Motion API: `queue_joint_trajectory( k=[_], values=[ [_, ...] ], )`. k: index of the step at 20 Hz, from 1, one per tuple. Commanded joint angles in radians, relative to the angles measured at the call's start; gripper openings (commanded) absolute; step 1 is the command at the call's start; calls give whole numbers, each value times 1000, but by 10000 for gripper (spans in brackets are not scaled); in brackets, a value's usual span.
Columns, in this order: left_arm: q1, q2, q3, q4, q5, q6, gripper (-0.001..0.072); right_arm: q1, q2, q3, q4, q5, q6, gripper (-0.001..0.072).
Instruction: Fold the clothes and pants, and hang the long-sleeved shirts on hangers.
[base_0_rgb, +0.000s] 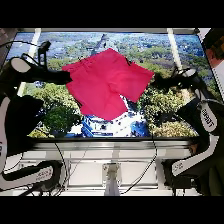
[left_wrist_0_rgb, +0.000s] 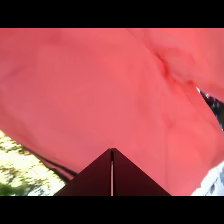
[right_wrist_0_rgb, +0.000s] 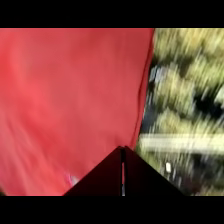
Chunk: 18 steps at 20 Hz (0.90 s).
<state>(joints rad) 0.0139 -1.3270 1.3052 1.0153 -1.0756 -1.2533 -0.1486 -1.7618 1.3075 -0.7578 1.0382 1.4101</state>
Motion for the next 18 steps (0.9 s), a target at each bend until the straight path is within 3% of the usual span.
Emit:
queue_joint_trajectory(
  k=[1,3,5,6,8,9,17,18],
  values=[
    [76,43,0,2,-33,-3,20,56,88,-304,194,98,-248,6],
    [110,54,0,1,-59,-3,21,71,169,-515,394,97,-396,7],
    [124,53,0,1,-90,-3,21,79,229,-644,558,79,-445,10],
    [124,52,0,1,-101,-3,21,93,235,-664,602,69,-444,59],
    [122,52,0,0,-118,-4,21,150,233,-662,618,41,-443,449],
    [123,52,0,-3,-119,-10,21,190,233,-662,632,16,-443,559],
    [123,52,0,-37,-119,-41,21,448,233,-631,858,-326,-401,538],
    [123,52,0,-37,-119,-41,21,452,234,-612,859,-311,-399,356]
  ],
)
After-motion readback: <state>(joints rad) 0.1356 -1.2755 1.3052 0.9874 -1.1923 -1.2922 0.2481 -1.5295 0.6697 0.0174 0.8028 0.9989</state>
